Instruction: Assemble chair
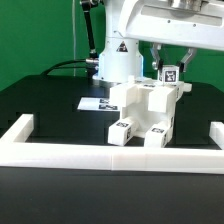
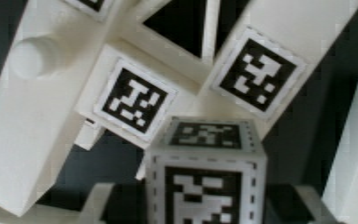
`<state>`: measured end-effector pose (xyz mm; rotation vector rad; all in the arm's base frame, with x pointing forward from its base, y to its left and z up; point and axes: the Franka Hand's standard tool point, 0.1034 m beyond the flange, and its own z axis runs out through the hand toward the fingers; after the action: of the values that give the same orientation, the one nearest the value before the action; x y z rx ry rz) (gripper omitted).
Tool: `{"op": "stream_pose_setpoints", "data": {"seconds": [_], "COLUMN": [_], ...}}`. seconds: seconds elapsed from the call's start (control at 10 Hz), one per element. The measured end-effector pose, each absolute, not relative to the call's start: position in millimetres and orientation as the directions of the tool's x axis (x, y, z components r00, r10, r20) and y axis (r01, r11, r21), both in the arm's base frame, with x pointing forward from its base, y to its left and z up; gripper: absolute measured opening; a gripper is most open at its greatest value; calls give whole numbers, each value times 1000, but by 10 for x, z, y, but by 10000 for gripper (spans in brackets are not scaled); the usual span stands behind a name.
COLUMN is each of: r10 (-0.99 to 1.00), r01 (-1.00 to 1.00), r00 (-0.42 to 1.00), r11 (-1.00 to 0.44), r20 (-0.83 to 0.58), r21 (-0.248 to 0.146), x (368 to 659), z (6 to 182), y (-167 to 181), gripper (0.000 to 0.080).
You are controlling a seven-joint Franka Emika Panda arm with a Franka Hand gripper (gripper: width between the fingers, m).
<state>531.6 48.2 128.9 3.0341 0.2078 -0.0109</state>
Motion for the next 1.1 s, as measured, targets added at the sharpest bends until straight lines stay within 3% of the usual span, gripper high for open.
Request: {"op": "stream_pose_setpoints", "data": {"seconds": [1.1], "r10": [87], "r01": [88], "r00": [996], "r11": [-991], "r20": [-7], "r21": [100], "x": [5336], "z": [1292], "y": [476], "gripper": [288]}}
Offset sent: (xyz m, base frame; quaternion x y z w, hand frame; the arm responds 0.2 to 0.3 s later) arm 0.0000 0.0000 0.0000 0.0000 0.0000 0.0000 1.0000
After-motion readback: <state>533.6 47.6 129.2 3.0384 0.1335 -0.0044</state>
